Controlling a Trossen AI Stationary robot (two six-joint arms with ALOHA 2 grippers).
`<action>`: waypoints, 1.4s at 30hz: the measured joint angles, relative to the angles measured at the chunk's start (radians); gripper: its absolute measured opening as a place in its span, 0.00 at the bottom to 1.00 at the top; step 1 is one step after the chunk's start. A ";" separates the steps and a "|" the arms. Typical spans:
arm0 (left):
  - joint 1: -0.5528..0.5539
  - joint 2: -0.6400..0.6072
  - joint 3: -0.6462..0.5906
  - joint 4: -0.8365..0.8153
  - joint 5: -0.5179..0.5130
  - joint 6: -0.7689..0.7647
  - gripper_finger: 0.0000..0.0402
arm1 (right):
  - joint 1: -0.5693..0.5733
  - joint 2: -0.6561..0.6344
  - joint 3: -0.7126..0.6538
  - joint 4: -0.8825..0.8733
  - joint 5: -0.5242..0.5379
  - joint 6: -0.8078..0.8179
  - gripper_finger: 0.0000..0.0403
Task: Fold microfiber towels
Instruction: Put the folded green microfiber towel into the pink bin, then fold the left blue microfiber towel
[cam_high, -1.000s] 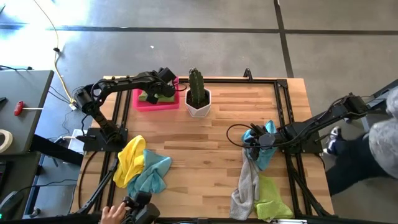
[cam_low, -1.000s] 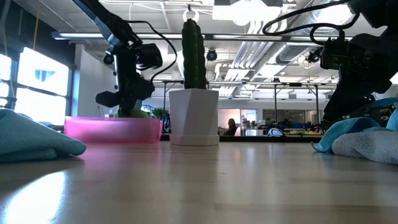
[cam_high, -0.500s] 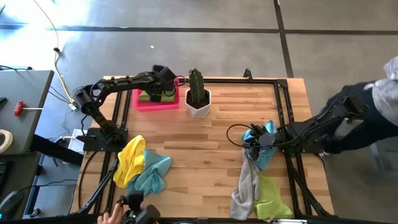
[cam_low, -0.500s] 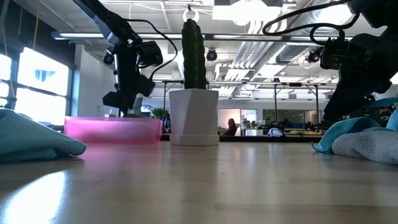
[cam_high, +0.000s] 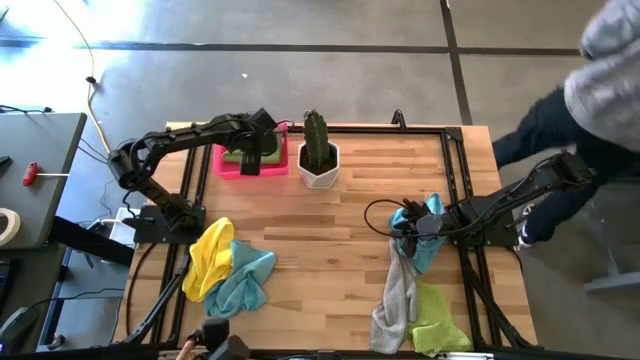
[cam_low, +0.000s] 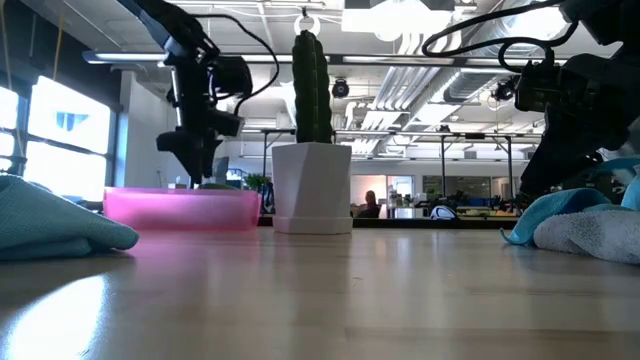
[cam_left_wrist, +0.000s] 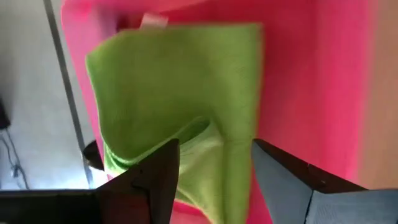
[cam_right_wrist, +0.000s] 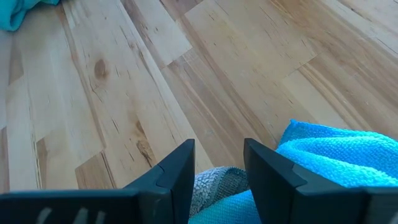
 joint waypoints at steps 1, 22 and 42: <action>0.008 0.007 0.000 -0.001 -0.006 -0.004 0.46 | 0.000 0.000 0.000 0.000 0.000 0.000 0.32; 0.059 0.155 -0.001 0.071 -0.161 0.079 0.42 | 0.000 0.000 0.000 0.000 0.000 -0.001 0.32; -0.048 0.073 0.001 0.020 -0.356 -0.246 0.42 | 0.000 0.000 0.000 0.000 0.000 -0.001 0.32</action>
